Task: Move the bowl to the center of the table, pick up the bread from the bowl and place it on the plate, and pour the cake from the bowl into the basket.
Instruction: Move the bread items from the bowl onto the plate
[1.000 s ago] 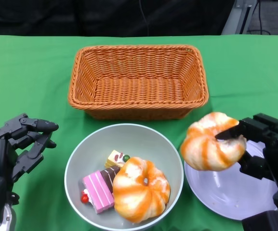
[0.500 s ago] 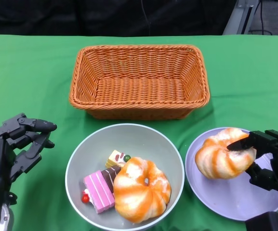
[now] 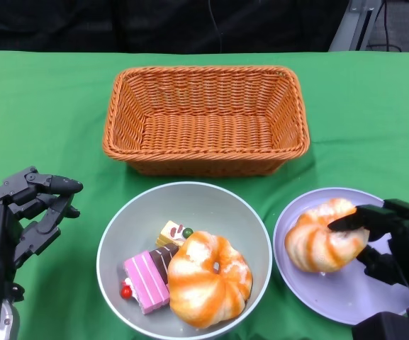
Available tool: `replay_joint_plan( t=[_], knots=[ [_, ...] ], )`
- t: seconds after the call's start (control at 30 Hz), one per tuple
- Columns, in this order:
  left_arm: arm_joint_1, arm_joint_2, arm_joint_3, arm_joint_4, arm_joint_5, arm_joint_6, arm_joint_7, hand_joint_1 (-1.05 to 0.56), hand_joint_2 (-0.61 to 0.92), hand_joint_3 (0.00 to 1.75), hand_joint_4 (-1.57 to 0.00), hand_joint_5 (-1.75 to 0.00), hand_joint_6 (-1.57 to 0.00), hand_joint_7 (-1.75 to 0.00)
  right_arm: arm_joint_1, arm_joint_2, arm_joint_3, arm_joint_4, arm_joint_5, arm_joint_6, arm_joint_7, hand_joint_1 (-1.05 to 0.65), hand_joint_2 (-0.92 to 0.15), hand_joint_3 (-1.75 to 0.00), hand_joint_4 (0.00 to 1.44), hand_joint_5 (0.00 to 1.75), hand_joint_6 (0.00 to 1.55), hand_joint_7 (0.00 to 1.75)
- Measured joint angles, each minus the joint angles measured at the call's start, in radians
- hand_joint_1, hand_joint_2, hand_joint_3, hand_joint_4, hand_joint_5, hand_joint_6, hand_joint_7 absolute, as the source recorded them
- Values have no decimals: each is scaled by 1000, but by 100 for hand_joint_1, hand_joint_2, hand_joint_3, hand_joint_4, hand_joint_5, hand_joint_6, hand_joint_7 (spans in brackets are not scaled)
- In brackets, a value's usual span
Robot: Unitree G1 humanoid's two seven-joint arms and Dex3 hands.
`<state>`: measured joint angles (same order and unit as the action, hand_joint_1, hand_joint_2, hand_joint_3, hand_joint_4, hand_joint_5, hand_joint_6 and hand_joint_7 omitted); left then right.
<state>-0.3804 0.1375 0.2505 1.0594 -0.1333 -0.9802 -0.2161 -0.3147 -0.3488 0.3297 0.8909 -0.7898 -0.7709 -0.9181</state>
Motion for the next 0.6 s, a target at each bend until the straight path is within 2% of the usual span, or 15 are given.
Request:
replay_joint_plan(
  t=[0.07, 0.1, 0.2, 0.27, 0.37, 0.4, 0.5, 0.6],
  knots=[
    [0, 0, 0, 0, 0, 0, 0, -8, 92, 40, -77, -136, -95, -82, 1, -7, 6, -10, 10, 8, 68, -2, -72, -26, 99, 92, 115, 27],
    [0, 0, 0, 0, 0, 0, 0, -8, 92, 40, -77, -136, -95, -82, 5, -15, 6, -27, 23, 18, 108, -1, -76, -17, 100, 77, 115, 18],
    [0, 0, 1, 0, -7, 0, -6, -7, 92, 40, -76, -136, -94, -82, 29, -40, 2, -103, 62, 54, 225, -2, -83, -4, 105, 49, 115, 5],
    [0, 0, 2, 0, -18, 1, -17, -7, 92, 41, -76, -136, -94, -81, 57, -48, -1, -159, 80, 88, 287, -3, -85, -2, 107, 37, 113, 2],
    [0, 1, 2, 1, -18, 0, -17, -9, 91, 40, -76, -135, -95, -81, 98, -56, -13, -248, 103, 140, 366, -2, -84, 0, 101, 22, 102, 0],
    [0, 1, 1, 1, -16, 0, -17, -9, 91, 40, -76, -135, -95, -81, 112, -58, -19, -278, 104, 161, 385, -3, -81, 0, 88, 13, 93, 0],
    [0, 2, 1, 1, -14, 0, -17, -8, 91, 40, -77, -135, -95, -81, 152, -60, -32, -373, 107, 220, 443, -9, -79, 0, 60, 2, 66, 0],
    [0, 2, 1, 1, -14, 1, -17, -8, 92, 40, -76, -134, -95, -81, 186, -60, -39, -465, 129, 271, 532, -18, -78, 0, 44, 0, 52, 0]
  ],
)
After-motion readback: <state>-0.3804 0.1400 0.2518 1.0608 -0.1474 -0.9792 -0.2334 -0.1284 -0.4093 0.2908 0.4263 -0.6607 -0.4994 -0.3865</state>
